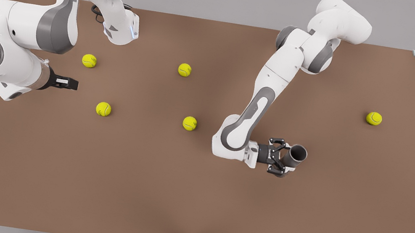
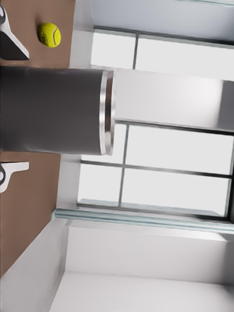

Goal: Put the tennis tube upright

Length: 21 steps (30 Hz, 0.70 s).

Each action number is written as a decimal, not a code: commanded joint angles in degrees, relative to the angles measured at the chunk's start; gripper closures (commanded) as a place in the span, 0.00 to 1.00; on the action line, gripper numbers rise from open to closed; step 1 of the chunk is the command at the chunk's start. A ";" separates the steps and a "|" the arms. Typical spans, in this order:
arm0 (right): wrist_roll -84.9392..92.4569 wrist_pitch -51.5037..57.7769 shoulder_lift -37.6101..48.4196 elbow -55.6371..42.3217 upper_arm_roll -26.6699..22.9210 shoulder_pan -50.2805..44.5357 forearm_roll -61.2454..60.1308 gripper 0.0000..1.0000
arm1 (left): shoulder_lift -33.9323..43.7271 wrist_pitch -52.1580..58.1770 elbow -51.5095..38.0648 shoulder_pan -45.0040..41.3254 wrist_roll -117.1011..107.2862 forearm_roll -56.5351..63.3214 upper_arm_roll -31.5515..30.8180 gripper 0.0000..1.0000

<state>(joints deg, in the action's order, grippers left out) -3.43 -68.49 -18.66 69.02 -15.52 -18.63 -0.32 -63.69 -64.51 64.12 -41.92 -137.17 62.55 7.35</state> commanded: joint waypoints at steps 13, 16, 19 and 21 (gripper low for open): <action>1.32 0.03 0.03 -0.02 -0.13 -0.09 0.05 0.00 | -0.56 -0.35 -0.57 -1.32 3.40 0.46 -0.15 0.00; 1.32 0.03 0.03 -0.11 -0.13 0.00 0.05 0.00 | -4.34 -0.26 -8.83 -2.55 6.04 0.46 -1.02 0.00; 1.32 0.03 0.03 -0.11 -0.13 0.00 0.14 0.00 | -5.40 -1.05 -17.01 -2.55 12.37 0.46 -6.56 0.00; 1.23 0.11 0.12 -0.29 -0.13 -0.09 0.14 0.00 | -0.83 -2.20 -17.89 -0.27 25.79 -0.15 -18.15 0.00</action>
<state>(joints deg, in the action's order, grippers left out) -2.52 -68.46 -18.64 68.79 -15.61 -18.69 -0.20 -65.06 -65.75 47.03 -42.25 -131.25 62.41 -7.91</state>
